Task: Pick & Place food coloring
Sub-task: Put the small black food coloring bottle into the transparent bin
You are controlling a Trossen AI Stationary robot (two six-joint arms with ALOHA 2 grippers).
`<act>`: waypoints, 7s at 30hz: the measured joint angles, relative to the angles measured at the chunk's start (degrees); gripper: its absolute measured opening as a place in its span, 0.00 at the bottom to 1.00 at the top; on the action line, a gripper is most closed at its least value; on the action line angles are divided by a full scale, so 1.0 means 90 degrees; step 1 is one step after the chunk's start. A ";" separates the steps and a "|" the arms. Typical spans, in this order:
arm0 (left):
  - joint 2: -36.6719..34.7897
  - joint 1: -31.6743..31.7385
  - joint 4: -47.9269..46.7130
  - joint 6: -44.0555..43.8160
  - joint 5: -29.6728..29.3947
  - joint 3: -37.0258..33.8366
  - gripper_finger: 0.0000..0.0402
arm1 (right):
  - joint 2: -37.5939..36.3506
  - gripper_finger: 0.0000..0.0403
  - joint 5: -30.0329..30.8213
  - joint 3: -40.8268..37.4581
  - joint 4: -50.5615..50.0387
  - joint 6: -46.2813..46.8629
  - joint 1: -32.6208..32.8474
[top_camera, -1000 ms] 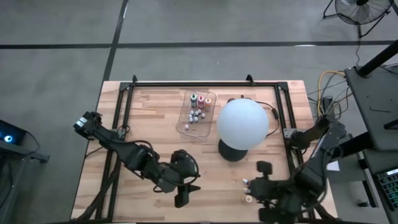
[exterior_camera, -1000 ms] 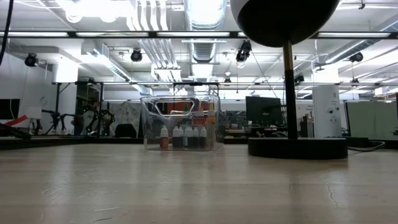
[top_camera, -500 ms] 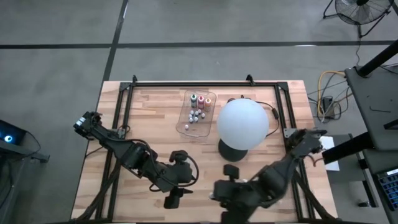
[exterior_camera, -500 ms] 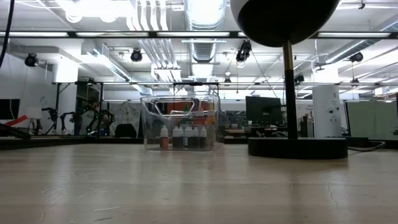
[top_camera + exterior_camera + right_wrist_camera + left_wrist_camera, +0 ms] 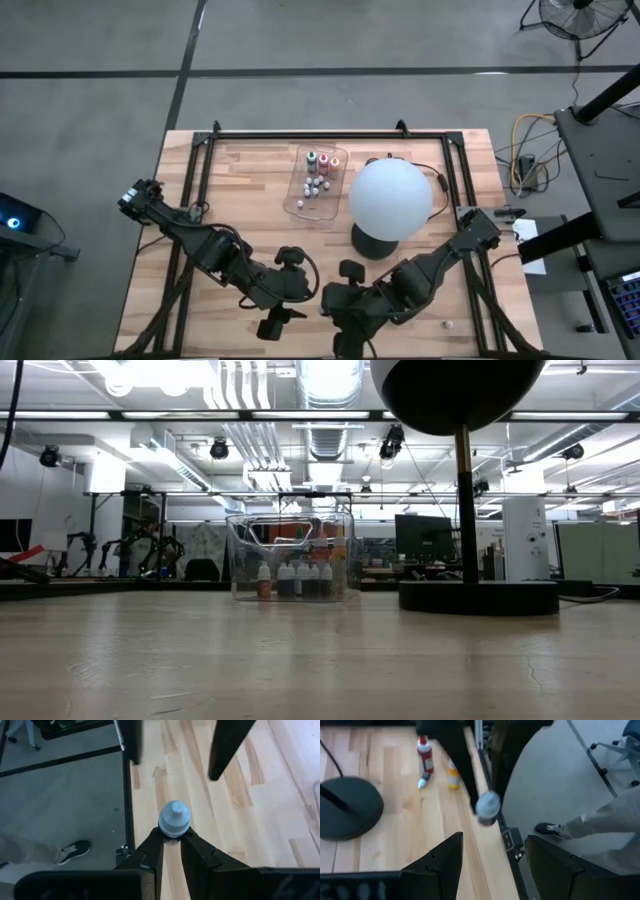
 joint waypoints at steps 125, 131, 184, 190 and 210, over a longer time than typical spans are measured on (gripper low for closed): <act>-0.0539 0.0336 -0.0250 -0.0154 -0.0810 -0.0239 0.08 | -0.0070 0.44 0.0782 0.0019 -0.1853 0.1541 0.0063; -0.0661 0.0569 -0.0729 -0.0333 -0.1053 -0.0240 0.08 | -0.0109 0.43 0.0966 0.0019 -0.2332 0.1452 0.0257; -0.3113 0.4488 -0.0203 0.1419 0.0309 -0.3976 0.08 | -0.0205 0.36 0.1909 -0.1072 -0.1909 0.3849 0.0617; -0.2565 0.4776 0.0425 0.1986 0.0468 -0.3974 0.08 | -0.0204 0.35 0.1925 -0.1229 -0.1601 0.3880 0.0554; -0.0199 0.5310 0.2740 0.3145 0.1114 -0.3974 0.08 | -0.0202 0.33 0.2074 -0.1515 -0.0593 0.3300 0.0116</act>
